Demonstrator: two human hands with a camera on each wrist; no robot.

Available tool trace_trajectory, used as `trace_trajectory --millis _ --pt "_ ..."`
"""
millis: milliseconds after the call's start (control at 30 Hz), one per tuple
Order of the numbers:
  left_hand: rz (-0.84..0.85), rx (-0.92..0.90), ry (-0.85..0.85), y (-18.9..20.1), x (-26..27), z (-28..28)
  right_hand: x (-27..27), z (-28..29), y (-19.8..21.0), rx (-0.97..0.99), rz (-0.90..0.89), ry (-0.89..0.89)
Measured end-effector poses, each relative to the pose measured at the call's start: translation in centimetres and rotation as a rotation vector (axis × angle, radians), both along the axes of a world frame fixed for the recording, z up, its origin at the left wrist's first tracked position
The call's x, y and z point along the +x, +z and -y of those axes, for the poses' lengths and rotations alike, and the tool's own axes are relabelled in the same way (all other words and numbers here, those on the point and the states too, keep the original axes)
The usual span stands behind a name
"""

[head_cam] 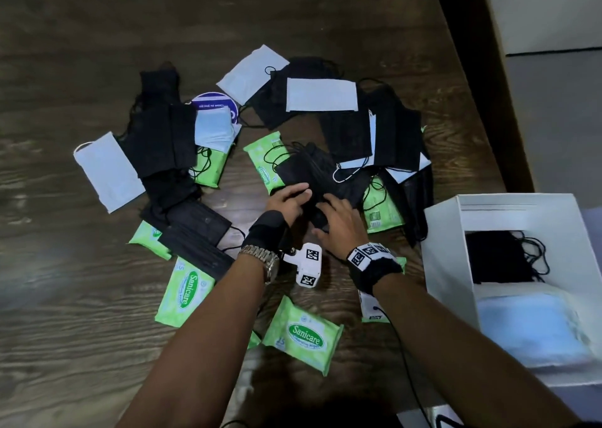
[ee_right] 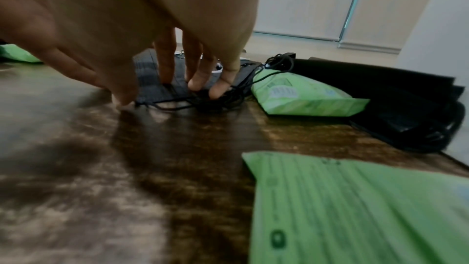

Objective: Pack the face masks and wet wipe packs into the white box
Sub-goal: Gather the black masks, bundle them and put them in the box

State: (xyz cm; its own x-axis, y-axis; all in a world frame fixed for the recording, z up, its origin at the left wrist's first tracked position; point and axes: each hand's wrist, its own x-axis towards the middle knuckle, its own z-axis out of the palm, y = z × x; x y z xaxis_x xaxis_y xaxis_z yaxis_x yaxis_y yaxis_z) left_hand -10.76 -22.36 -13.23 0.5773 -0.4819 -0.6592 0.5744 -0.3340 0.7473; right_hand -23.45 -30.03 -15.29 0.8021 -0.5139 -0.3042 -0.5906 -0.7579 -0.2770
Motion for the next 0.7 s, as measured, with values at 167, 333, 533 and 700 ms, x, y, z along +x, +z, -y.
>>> trace_trajectory --millis 167,333,533,700 --pt "-0.004 0.031 0.108 -0.7 0.1 0.2 -0.1 0.8 0.8 0.133 0.218 -0.069" --pt "0.075 0.072 0.190 -1.7 0.6 -2.9 1.5 2.5 1.2 0.138 0.351 -0.286" --pt "0.197 0.142 0.213 -2.3 1.1 -7.0 3.1 0.9 0.9 0.133 0.132 -0.276" --pt "0.262 0.229 0.203 -2.9 1.2 -8.4 4.1 -1.5 -0.1 0.135 0.068 -0.361"
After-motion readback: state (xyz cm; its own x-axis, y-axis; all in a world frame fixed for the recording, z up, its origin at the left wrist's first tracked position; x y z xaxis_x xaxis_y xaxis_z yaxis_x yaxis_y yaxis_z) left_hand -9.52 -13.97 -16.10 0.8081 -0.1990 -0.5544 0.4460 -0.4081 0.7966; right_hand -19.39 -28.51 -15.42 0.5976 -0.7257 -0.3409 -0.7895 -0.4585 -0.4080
